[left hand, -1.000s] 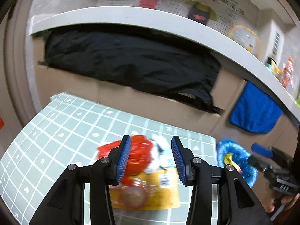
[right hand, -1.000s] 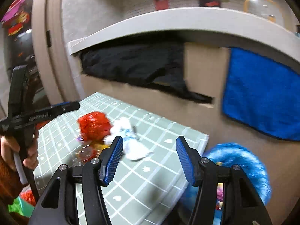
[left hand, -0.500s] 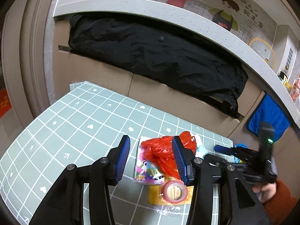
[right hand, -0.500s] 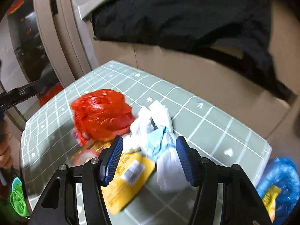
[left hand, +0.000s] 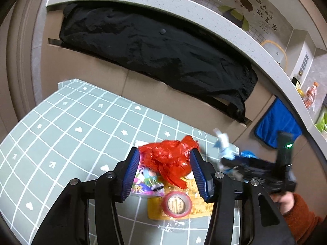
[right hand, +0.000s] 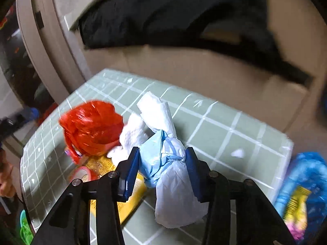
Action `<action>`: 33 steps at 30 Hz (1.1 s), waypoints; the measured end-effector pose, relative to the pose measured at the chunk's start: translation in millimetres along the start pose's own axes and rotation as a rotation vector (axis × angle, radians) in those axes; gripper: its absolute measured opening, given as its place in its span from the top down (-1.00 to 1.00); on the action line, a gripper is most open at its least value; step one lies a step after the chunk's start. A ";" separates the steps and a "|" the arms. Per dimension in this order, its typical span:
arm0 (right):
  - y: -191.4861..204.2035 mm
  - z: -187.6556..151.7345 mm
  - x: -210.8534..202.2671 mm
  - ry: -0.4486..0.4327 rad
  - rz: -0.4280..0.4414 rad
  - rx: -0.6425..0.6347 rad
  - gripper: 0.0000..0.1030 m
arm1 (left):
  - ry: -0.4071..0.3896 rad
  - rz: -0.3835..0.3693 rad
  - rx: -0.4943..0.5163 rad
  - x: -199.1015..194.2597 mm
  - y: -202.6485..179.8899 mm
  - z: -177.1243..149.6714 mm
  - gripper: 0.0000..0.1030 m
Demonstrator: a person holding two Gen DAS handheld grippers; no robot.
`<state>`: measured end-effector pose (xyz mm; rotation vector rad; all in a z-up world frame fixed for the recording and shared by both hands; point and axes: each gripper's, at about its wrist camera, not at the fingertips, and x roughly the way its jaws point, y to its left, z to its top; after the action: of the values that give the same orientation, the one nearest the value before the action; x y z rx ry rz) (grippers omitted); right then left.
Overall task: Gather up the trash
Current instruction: 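Grasp the white-and-blue plastic bag bundle with the right tool, then grasp the clear-wrapped red tape roll with the left tool while the right tool holds the bag bundle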
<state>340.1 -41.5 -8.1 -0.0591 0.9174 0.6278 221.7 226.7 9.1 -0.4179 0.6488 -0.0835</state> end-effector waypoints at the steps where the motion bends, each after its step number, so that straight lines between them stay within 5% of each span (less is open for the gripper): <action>1: -2.1 -1.1 -11.7 -0.017 0.004 0.008 0.20 | 0.015 -0.004 0.009 3.0 -2.5 -3.0 -0.03; 10: 1.0 -26.3 -74.5 -0.067 0.032 -0.003 0.19 | 0.108 -0.023 0.126 20.0 -39.2 -33.7 -0.03; 14: -0.7 -39.1 -83.1 -0.063 0.033 -0.002 0.18 | 0.166 0.033 0.217 32.7 -56.9 -57.2 -0.03; 20: -5.9 -53.5 -85.8 -0.047 0.047 0.013 0.17 | 0.234 0.167 0.188 62.6 -51.3 -70.6 -0.03; 33: -5.0 -62.1 -92.7 -0.046 0.075 0.048 0.15 | 0.268 0.157 0.179 93.8 -66.4 -69.0 -0.07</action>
<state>256.7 -109.4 22.5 0.0325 0.8930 0.6740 258.5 122.7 -67.0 -0.1828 0.9283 -0.0481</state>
